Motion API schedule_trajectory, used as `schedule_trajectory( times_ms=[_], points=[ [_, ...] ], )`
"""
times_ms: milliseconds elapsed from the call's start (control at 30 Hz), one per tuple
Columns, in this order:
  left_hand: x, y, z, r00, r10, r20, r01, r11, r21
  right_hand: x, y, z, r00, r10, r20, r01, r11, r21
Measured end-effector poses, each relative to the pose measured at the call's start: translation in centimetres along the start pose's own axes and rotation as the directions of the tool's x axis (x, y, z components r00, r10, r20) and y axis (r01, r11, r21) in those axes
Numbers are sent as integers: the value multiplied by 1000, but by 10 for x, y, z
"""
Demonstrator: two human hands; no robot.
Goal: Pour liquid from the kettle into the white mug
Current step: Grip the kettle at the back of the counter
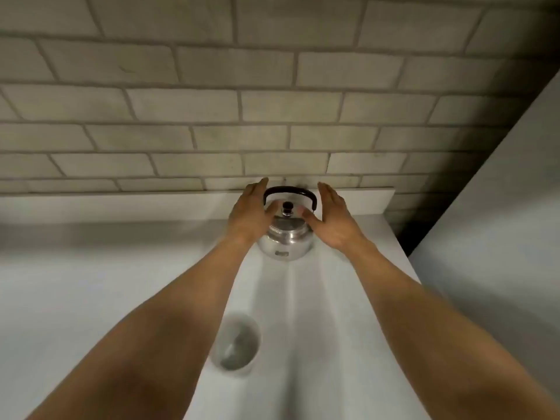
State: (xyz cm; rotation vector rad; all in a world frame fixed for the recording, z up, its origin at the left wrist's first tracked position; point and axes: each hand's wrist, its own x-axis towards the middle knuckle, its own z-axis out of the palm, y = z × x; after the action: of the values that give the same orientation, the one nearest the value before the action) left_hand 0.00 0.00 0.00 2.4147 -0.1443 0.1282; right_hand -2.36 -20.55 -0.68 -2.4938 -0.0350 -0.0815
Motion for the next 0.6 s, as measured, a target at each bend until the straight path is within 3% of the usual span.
schedule_trajectory(
  times_ms=[233,500,600],
  points=[
    [25,-6,6,996,81,31,-84,993,87,37,4,8,972,-203,118,200,979,37],
    [8,5,-2,992,123,29,-126,984,128,49,-2,-6,943,-310,123,300,949,93],
    [-8,19,-12,992,123,-17,-120,986,113,37,-9,-19,941,-332,60,327,942,80]
  ],
)
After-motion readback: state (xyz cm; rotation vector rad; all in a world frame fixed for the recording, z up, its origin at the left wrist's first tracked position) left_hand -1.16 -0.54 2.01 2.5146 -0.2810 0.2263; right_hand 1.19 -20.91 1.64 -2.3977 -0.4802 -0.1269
